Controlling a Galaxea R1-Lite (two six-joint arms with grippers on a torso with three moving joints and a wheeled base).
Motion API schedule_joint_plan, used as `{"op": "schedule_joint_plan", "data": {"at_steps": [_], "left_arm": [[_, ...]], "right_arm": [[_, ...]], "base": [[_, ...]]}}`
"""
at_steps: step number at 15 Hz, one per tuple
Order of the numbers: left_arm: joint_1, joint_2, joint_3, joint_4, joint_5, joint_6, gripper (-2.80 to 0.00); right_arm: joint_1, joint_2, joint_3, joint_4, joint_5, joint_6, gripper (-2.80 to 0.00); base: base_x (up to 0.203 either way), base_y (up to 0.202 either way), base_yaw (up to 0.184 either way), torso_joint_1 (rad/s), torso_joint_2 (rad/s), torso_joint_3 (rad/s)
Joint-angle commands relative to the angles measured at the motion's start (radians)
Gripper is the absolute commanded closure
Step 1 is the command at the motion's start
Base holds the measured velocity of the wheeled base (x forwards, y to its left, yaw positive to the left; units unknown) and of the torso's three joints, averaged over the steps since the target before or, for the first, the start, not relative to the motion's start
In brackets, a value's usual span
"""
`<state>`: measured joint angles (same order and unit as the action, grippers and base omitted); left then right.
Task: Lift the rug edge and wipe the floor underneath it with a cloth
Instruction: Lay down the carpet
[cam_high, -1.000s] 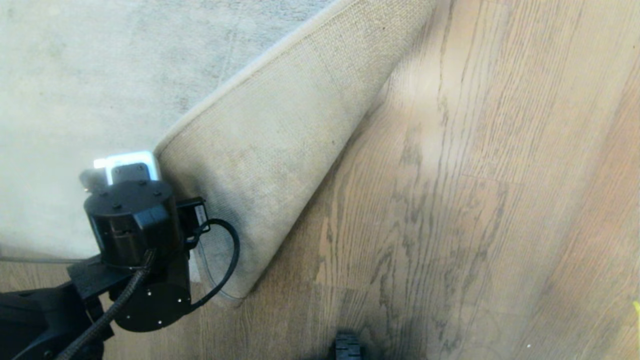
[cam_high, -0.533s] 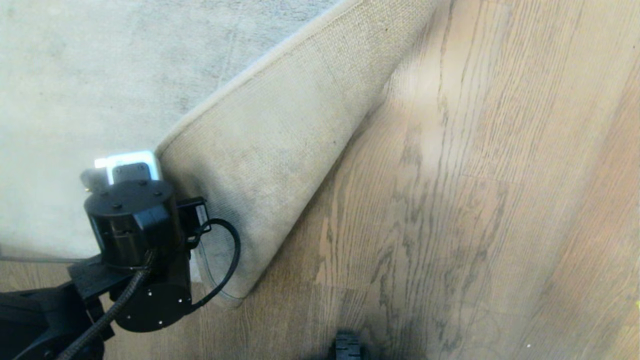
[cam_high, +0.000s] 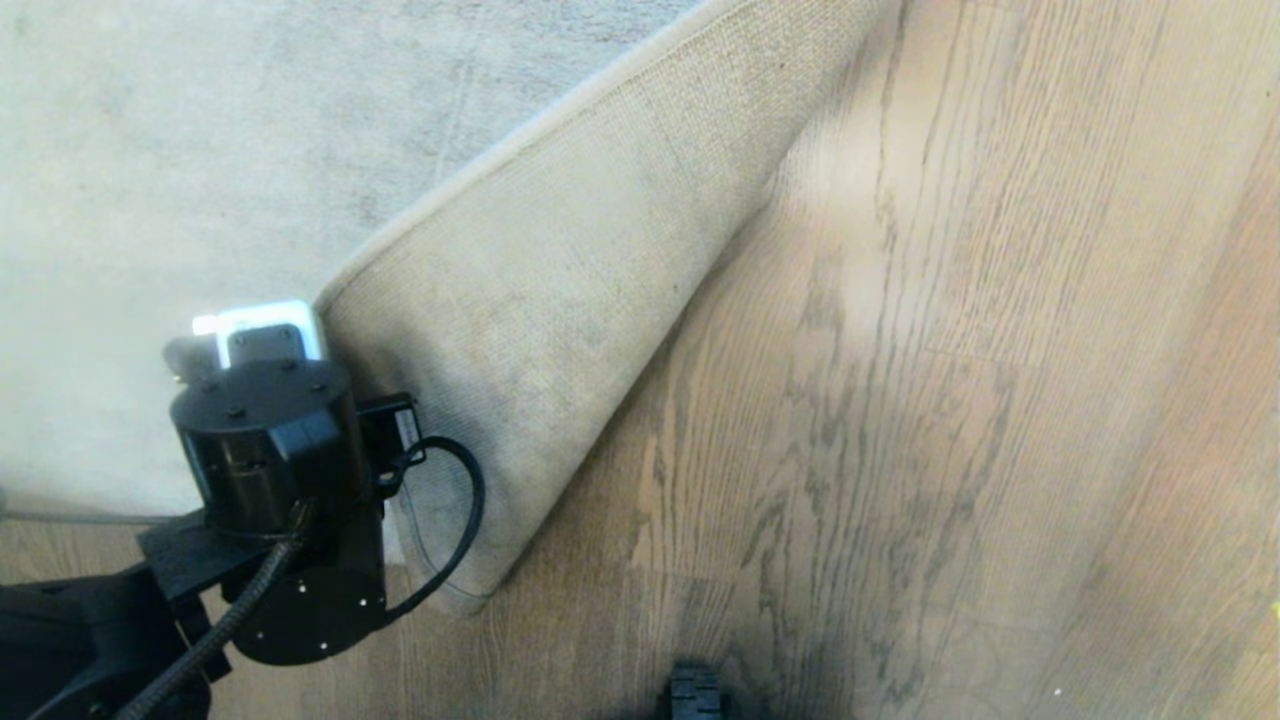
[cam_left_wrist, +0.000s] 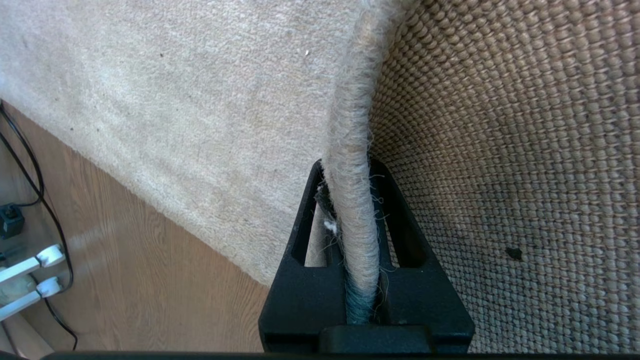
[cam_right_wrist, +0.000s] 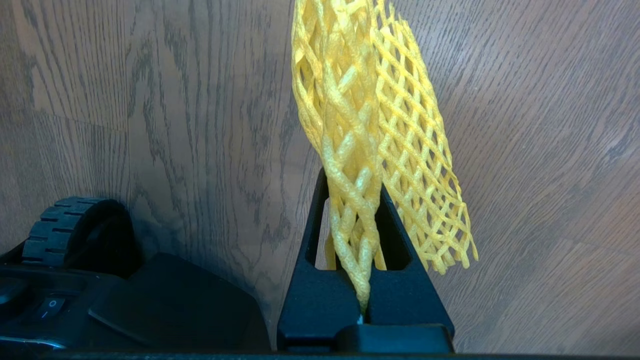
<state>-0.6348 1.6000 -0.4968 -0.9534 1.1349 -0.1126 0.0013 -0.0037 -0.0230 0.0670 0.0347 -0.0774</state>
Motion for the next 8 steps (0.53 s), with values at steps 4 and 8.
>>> {"op": "schedule_joint_plan", "data": {"at_steps": [4, 8], "left_arm": [[-0.012, 0.003, 0.001, -0.005, 0.005, -0.001, 0.0], [-0.019, 0.008, 0.006, -0.005, 0.005, -0.002, 0.0]], "right_arm": [[0.0, 0.004, 0.001, 0.001, 0.001, -0.001, 0.0], [0.0, 0.004, 0.0, 0.001, 0.001, -0.001, 0.0]], "base": [[0.0, 0.0, 0.0, 0.0, 0.0, 0.0], [0.0, 0.0, 0.0, 0.0, 0.0, 0.0]]}}
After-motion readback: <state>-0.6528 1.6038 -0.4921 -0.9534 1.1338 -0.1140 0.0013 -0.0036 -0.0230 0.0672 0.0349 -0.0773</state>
